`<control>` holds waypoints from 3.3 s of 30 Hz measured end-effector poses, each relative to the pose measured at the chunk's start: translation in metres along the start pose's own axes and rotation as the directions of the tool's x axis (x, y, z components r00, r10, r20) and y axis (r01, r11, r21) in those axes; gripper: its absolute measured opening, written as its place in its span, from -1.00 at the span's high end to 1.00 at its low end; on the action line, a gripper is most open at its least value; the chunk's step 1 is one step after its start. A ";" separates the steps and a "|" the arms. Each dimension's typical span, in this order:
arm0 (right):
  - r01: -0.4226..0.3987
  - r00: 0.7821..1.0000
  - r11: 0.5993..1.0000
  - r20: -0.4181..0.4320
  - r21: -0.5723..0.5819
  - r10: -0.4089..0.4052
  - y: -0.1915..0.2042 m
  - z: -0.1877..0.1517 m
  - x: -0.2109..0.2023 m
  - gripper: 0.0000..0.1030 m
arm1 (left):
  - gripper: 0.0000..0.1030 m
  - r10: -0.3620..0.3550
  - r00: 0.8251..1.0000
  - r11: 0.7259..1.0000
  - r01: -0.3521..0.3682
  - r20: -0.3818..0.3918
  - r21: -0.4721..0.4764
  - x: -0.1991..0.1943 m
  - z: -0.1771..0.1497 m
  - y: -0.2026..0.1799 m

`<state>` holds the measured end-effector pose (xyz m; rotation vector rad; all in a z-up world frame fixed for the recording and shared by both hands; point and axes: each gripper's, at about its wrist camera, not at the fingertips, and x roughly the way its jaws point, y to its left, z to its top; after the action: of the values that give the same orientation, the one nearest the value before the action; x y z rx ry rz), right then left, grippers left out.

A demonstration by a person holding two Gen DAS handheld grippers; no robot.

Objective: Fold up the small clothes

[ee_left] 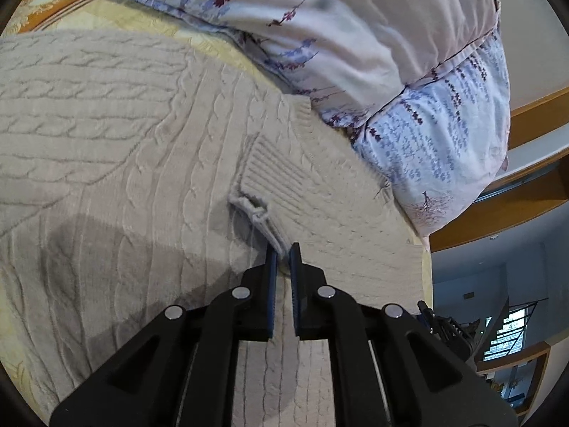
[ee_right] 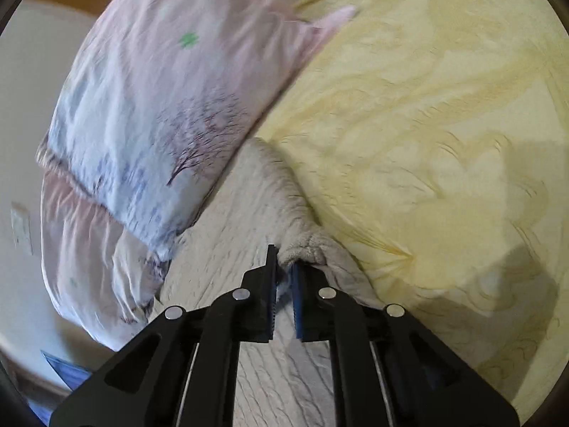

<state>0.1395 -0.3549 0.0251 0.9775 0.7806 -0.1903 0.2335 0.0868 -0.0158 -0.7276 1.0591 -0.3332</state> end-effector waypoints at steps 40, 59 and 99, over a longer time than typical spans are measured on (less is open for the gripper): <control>0.029 0.999 0.902 -0.027 -0.431 -0.046 0.070 -0.070 -0.019 -0.30 | 0.88 0.223 0.862 0.790 0.114 0.455 -0.602 -0.227 0.006 0.245; 0.002 1.000 0.876 -0.018 -0.482 -0.012 0.079 -0.070 -0.026 -0.30 | 0.89 -0.286 0.882 0.943 0.328 0.375 -0.052 -0.114 0.040 0.000; -0.180 0.984 0.335 -0.170 -0.925 0.058 0.258 -0.208 0.088 0.84 | 0.42 0.009 0.974 0.987 0.028 0.226 -0.161 -0.082 -0.004 0.074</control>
<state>0.2202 -0.0248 0.0739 -0.1187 0.7390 0.4531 0.1846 0.1861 -0.0124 -0.8955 0.8729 -0.1675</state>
